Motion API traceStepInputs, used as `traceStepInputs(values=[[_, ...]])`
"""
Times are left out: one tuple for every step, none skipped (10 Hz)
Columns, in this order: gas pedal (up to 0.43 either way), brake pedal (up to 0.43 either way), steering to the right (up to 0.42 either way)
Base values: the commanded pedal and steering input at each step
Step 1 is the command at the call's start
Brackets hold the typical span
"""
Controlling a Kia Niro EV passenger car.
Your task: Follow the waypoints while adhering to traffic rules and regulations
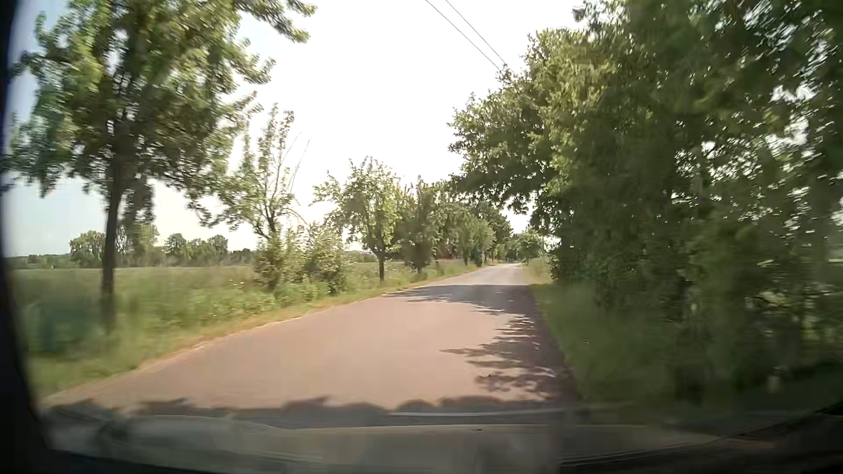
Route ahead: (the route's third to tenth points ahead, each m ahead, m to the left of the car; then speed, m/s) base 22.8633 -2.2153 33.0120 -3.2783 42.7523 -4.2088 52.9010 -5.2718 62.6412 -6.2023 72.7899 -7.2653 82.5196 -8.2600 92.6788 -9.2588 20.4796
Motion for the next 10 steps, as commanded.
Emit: traceStepInputs(values=[[0.299,0.006,0.045],[0.35,0.006,0.037],[0.358,0.006,0.034],[0.398,0.006,0.028],[0.409,0.006,0.024],[0.421,0.006,0.021],[0.421,0.006,0.018],[0.429,0.006,0.018],[0.441,0.006,0.015],[0.441,0.006,0.014]])
